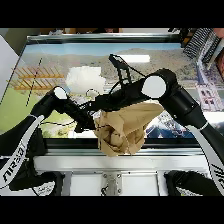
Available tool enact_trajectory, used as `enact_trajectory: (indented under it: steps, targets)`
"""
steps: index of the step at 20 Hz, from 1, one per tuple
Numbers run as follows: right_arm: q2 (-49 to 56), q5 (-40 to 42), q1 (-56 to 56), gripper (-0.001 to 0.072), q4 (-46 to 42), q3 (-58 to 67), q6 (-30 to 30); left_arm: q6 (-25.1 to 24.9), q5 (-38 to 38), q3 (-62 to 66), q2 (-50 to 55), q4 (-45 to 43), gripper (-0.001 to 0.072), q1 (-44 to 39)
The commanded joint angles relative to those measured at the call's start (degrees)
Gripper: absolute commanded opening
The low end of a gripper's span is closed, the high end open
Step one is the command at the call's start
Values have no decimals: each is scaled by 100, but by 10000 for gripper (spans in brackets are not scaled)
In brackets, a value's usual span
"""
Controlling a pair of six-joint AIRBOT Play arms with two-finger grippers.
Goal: Fold the clothes and pants, and hang the long-sleeved shirts on hangers.
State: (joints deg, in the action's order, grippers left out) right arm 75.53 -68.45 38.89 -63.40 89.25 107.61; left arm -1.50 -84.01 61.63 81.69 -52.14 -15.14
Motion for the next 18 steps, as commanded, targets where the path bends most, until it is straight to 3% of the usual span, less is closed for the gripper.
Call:
enact_trajectory:
  steps: [1,2,12,18]
  targets:
    - [-85,52,-28,369,92,7,-166,0,-109,0,-4,-70,13,39]
    - [-140,-9,-74,469,90,9,-184,0,-138,0,-4,-72,14,66]
    - [-831,-1403,-1084,469,92,7,-483,0,-299,0,-4,-66,13,356]
    - [-1268,-2315,-2164,470,645,-76,-2938,0,-319,0,-4,-66,13,356]
